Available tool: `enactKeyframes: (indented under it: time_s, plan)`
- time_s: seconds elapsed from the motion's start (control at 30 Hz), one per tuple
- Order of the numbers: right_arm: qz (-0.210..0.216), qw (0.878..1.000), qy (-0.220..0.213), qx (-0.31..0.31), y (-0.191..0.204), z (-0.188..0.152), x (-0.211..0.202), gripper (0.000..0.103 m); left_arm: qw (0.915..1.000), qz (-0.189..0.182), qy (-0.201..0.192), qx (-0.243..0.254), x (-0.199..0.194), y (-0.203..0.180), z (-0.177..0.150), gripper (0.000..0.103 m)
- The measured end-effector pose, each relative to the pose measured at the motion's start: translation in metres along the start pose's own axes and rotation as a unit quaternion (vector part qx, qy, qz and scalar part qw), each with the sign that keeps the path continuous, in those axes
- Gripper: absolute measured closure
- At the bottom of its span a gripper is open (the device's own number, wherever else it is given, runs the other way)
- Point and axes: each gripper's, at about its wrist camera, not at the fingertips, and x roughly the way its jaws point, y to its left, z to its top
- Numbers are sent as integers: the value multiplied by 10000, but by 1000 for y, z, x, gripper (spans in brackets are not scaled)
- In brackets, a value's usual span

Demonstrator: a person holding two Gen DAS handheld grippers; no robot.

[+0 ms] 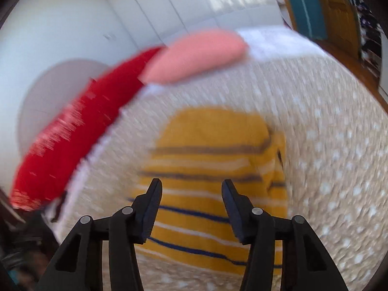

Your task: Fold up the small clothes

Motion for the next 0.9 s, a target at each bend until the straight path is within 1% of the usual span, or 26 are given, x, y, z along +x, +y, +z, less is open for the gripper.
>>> enactKeyframes:
  time_s: [0.03, 0.07, 0.17, 0.23, 0.27, 0.3, 0.33, 0.37, 0.43, 0.47, 0.5, 0.6, 0.67, 0.73, 0.83, 0.9]
  plan:
    - [-70, 9999, -11, 75, -5, -4, 10, 49, 9997, 175, -182, 32, -10, 1, 1, 0]
    - [-67, 9998, -139, 110, -4, -5, 8, 49, 9979, 498, -408, 89, -25, 1, 2, 0]
    - [-66, 9995, -260, 137, 15, -5, -16, 48, 9912, 1118, -684, 160, -58, 5, 4, 0]
    - [61, 9991, -429, 38, 29, -16, -41, 47, 9891, 1250, -763, 150, -71, 6, 1, 0]
    - [120, 9988, -479, 22, 33, -24, -53, 47, 9901, 1165, -770, 155, -75, 4, -1, 0]
    - [174, 9984, -538, -17, 38, -34, -66, 44, 9913, 1077, -748, 152, -77, 3, -3, 0]
    - [194, 9980, -596, -77, 43, -46, -78, 40, 9940, 880, -632, 121, -77, 0, -7, 0]
    - [143, 9976, -660, -151, 47, -60, -89, 38, 9956, 779, -516, 89, -74, -3, -10, 0]
    - [-158, 9963, -787, -295, 52, -88, -106, 35, 9979, 631, -164, 37, -61, -11, -25, 0]
    - [-379, 9952, -833, -355, 52, -104, -113, 35, 9980, 625, 108, 54, -52, -16, -31, 0]
    - [-560, 9941, -851, -375, 51, -117, -119, 34, 9974, 656, 295, 95, -44, -21, -36, 0]
    - [-845, 9926, -833, -264, 39, -150, -130, 32, 9938, 782, 683, 390, -29, -40, -54, 0]
    - [-1039, 9913, -789, -170, 31, -163, -132, 31, 9920, 815, 767, 577, -24, -52, -63, 0]
    - [-1190, 9900, -746, -135, 23, -170, -130, 31, 9907, 807, 826, 720, -20, -61, -69, 0]
    - [-1330, 9885, -714, -134, 15, -169, -126, 31, 9897, 733, 926, 807, -13, -67, -76, 0]
    - [-1327, 9885, -723, -93, 13, -168, -123, 31, 9892, 686, 1018, 804, -10, -69, -79, 0]
